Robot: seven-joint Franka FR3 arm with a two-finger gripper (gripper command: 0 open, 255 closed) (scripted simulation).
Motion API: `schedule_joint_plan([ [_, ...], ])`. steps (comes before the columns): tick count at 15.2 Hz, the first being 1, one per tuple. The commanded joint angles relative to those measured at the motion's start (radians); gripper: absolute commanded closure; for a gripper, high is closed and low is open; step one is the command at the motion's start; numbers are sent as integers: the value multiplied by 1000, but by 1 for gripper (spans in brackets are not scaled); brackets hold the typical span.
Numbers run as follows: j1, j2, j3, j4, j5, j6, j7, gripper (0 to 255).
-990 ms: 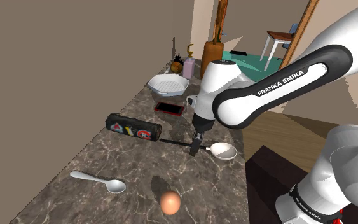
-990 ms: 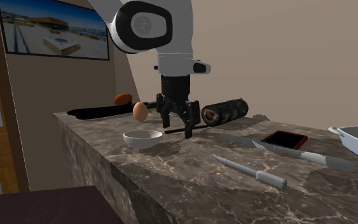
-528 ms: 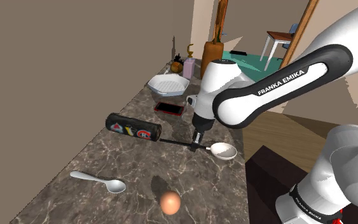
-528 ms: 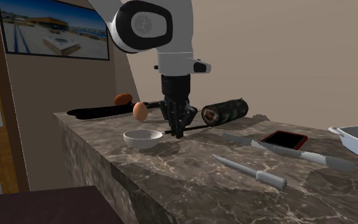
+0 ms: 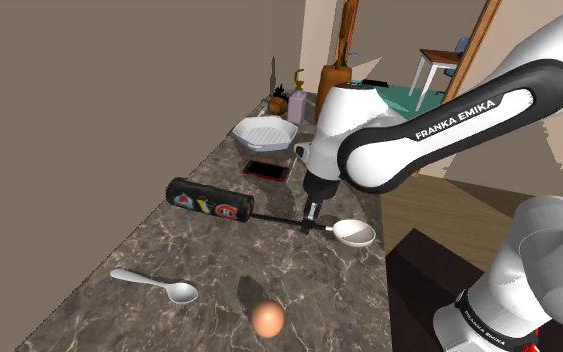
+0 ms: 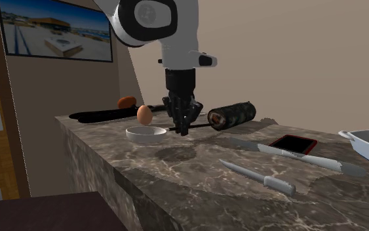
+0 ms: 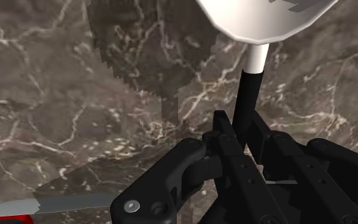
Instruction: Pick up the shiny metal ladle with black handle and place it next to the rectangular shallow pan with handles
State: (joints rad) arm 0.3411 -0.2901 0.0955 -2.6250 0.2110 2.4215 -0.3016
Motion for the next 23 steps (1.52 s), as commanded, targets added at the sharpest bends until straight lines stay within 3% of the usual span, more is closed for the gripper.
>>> schedule_joint_plan([
  [1,-3,-19,-3,14,-6,-34,3,255],
  [17,-13,-132,-10,137,-32,-268,35,255],
  [23,-79,-80,-120,186,-70,-285,-114,255],
])
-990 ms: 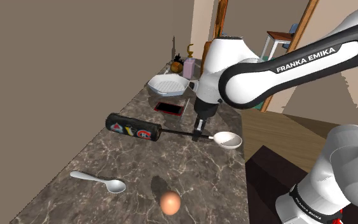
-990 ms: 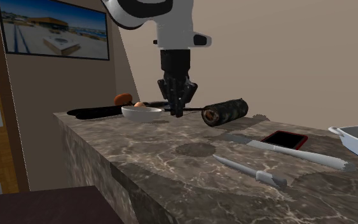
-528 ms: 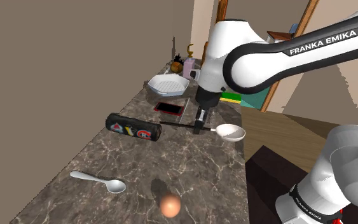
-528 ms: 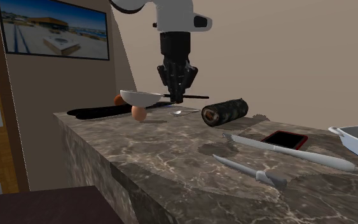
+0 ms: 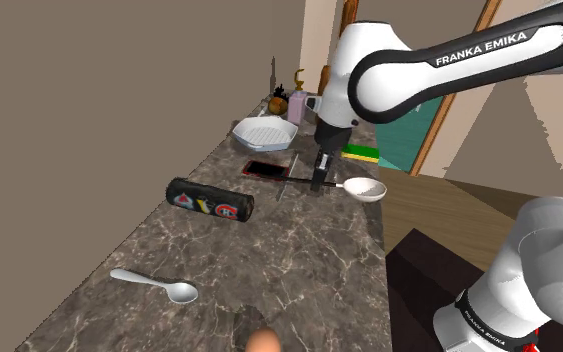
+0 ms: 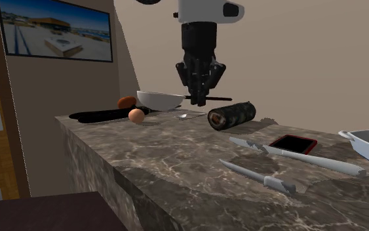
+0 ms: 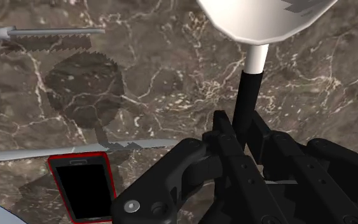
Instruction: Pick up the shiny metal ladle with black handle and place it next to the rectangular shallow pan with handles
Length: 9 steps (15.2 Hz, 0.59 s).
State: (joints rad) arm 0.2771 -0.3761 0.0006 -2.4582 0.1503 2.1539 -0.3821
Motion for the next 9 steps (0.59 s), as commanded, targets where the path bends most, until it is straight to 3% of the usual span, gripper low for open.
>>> schedule_joint_plan([
  [1,-26,18,-43,31,-14,-20,-58,255],
  [9,-99,151,-177,170,-32,-50,-252,255],
])
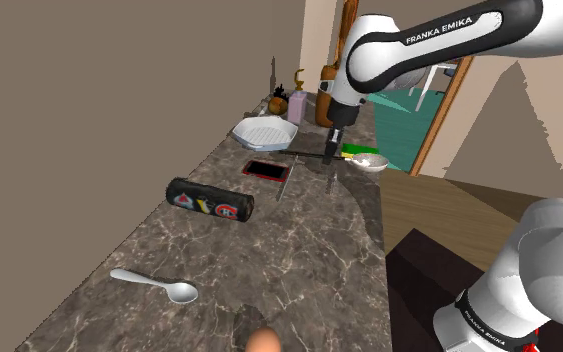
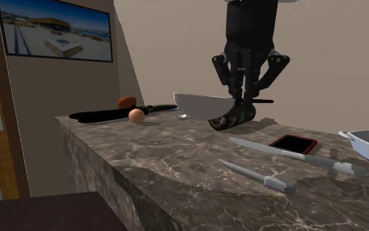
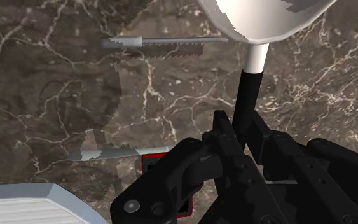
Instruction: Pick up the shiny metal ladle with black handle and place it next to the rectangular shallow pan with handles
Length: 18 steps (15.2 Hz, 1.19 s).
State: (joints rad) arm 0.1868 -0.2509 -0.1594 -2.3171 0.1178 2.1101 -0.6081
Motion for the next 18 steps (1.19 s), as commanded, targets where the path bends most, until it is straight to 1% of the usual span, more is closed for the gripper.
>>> schedule_joint_plan([
  [1,-16,46,-32,51,2,-11,-51,255],
  [5,-49,135,-89,152,15,-36,-147,255],
  [10,-94,259,-146,296,48,-78,-261,255],
  [18,-95,299,-145,231,72,22,-287,255],
])
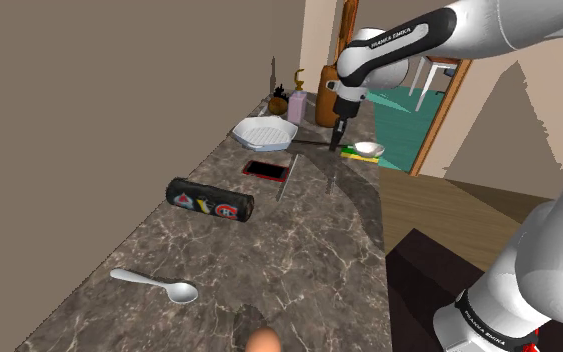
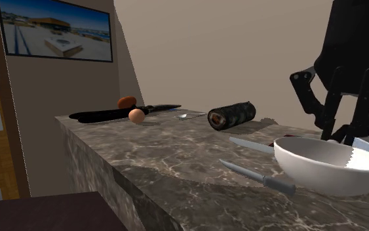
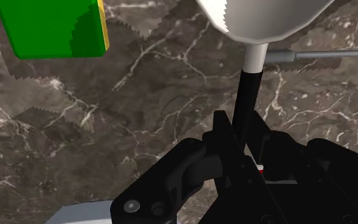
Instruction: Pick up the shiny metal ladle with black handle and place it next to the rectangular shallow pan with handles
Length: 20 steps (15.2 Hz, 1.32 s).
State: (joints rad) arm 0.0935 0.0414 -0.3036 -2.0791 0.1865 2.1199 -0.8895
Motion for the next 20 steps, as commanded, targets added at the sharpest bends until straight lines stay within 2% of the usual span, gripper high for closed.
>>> schedule_joint_plan([
  [1,-1,12,-1,-13,7,25,-10,255],
  [11,-4,84,5,-72,53,147,-54,255],
  [18,-4,84,5,-72,53,147,-54,255],
  [19,-4,84,5,-72,53,147,-54,0],
  [20,-4,84,5,-72,53,147,-54,0],
])
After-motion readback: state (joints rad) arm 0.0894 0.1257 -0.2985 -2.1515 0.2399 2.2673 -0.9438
